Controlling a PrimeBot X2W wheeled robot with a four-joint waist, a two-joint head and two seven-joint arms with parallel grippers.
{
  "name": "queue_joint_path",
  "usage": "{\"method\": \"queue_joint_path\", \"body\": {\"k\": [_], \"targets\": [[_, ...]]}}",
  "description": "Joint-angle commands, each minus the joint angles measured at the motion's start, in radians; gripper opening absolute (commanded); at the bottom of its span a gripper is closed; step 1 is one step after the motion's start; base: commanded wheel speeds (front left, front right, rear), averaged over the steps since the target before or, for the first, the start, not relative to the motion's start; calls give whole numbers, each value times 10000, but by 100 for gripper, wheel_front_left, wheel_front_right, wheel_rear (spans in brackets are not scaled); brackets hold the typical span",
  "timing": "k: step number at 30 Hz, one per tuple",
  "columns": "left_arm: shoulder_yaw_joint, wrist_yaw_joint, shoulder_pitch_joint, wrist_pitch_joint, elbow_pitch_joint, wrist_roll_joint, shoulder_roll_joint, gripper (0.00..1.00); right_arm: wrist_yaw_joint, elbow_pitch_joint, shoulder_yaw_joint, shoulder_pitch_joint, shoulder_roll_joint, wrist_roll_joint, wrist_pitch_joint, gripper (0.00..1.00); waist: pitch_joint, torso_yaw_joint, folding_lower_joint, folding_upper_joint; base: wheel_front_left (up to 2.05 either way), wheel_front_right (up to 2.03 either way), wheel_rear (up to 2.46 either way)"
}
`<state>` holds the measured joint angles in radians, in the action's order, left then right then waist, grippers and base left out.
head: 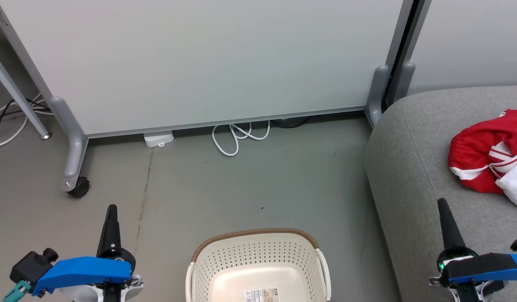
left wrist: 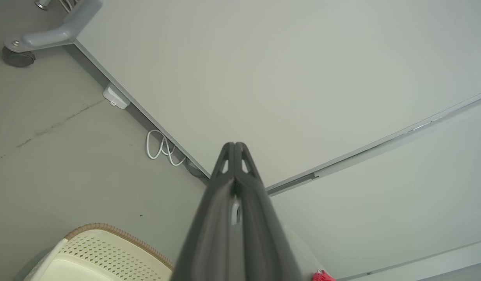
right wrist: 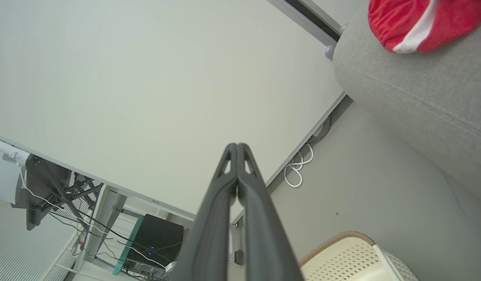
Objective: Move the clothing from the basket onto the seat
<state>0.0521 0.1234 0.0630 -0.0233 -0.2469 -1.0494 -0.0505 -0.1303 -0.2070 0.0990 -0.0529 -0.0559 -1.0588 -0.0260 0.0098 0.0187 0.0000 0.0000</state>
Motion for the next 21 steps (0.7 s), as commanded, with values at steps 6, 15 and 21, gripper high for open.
{"method": "queue_joint_path", "body": {"k": [6,15,21], "targets": [[139,59,282,202,90,-815,-9,0,-5,3,44,-277,5,-828,211,0,-6,-18,0,0,0,0,0],[231,70,330,422,79,-1724,-7,0,-5,-70,65,-339,16,-1716,446,0,-16,-44,0,0,0,0,0],[287,77,365,568,72,-2296,-5,0,-5,-115,82,-391,24,-2276,593,0,-22,-61,0,0,0,0,0]]}}
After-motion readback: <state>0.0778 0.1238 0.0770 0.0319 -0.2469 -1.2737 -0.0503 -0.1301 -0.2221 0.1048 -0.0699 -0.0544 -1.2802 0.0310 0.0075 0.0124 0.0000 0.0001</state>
